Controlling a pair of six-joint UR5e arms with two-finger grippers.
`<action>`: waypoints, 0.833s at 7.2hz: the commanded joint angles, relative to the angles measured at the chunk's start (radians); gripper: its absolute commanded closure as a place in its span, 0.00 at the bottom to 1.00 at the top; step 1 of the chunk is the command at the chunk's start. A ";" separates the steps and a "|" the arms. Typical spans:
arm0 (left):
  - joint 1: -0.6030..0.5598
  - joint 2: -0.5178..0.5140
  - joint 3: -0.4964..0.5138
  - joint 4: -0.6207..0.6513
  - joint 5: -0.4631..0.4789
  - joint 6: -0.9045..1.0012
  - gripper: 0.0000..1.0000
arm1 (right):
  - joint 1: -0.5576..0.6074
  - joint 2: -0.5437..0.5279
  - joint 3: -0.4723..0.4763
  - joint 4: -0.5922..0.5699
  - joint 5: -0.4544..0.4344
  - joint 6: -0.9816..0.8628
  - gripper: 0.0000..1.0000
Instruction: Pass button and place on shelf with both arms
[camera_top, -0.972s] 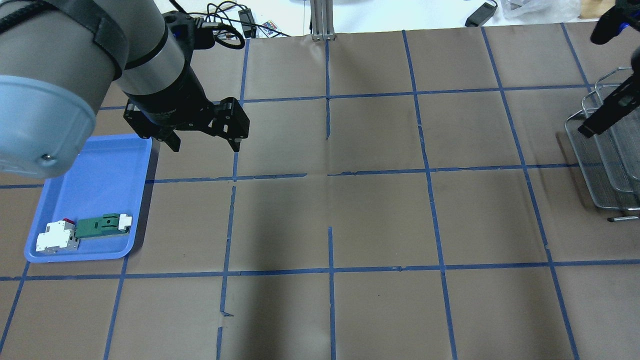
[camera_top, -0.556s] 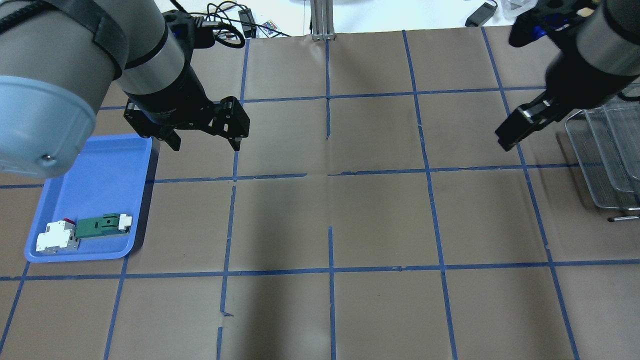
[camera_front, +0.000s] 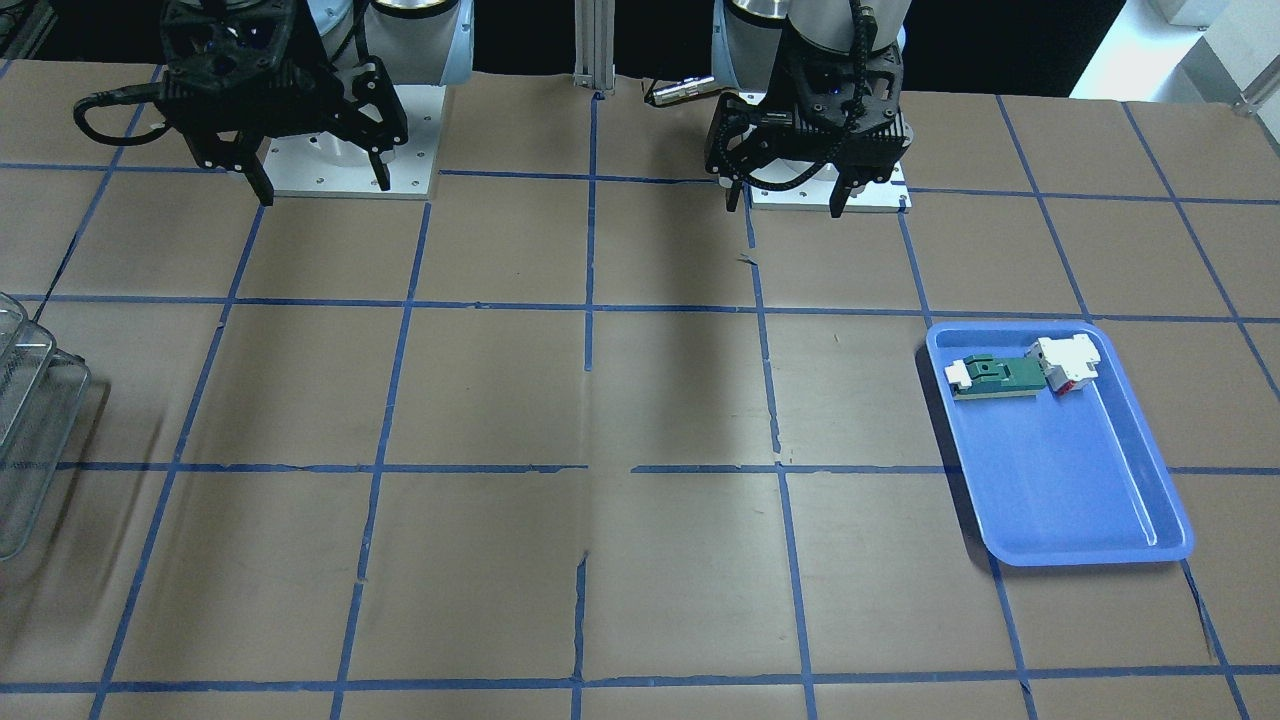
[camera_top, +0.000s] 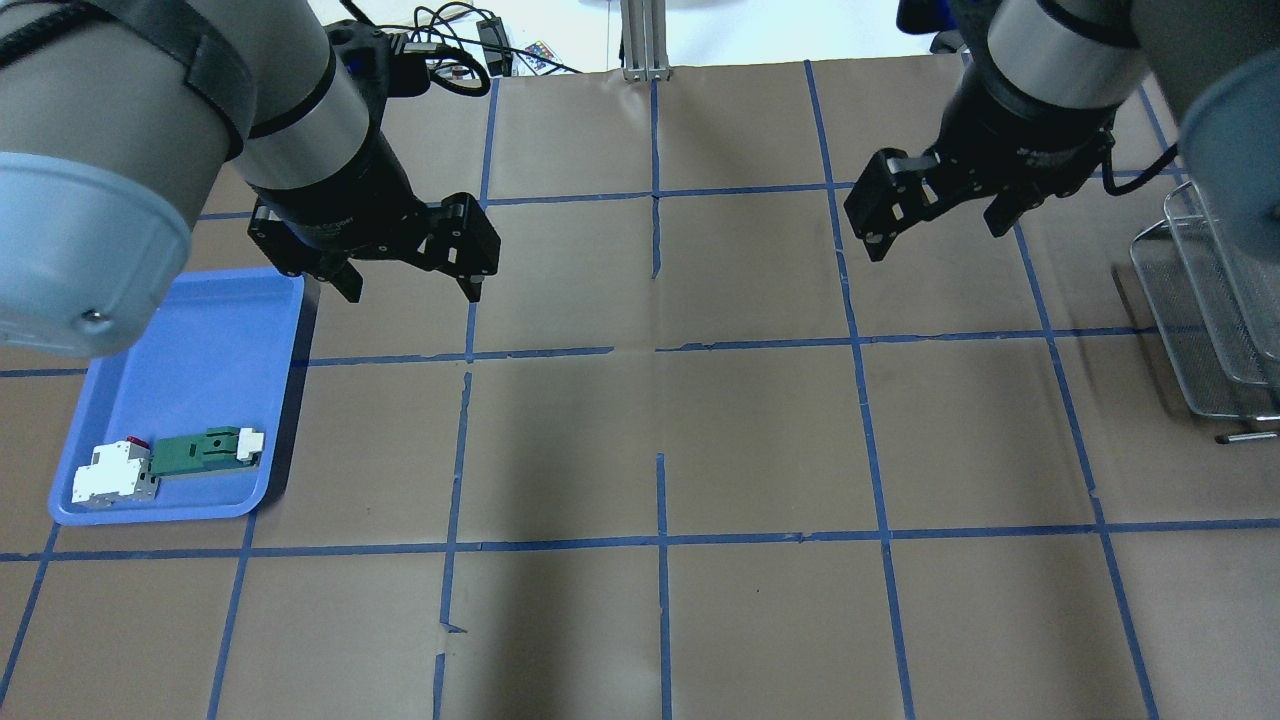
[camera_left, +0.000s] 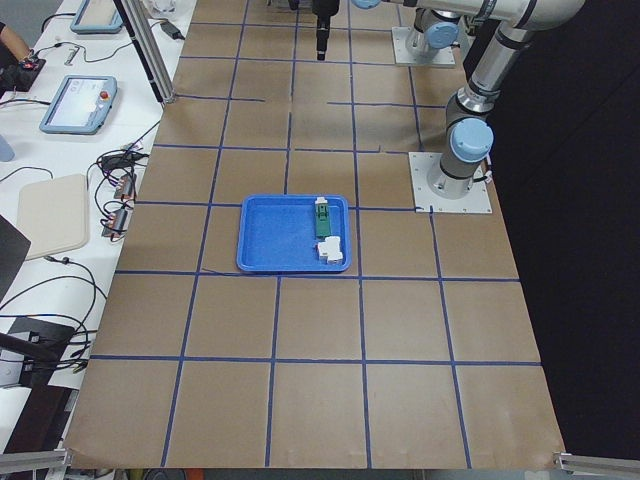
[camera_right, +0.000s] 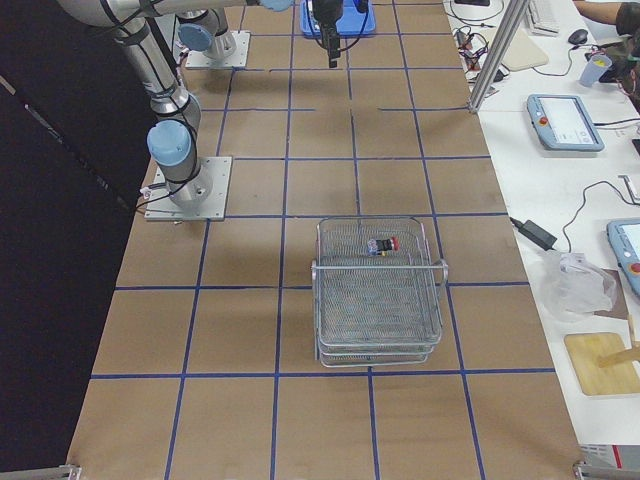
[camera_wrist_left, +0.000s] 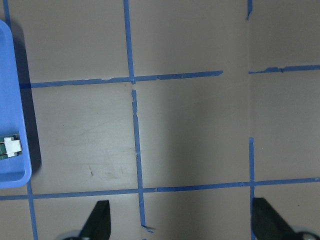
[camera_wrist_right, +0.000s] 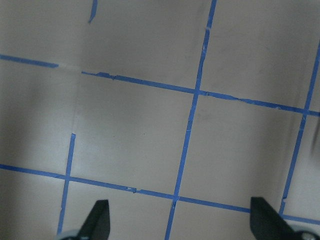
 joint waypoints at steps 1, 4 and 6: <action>0.000 0.000 -0.001 0.001 0.000 0.001 0.00 | 0.000 0.103 -0.102 0.058 -0.006 0.129 0.00; 0.000 -0.001 -0.001 0.001 0.000 0.001 0.00 | -0.019 0.094 -0.049 0.032 -0.080 0.084 0.00; -0.003 -0.001 0.001 0.001 0.000 0.001 0.00 | -0.022 0.093 -0.021 -0.011 -0.080 0.075 0.00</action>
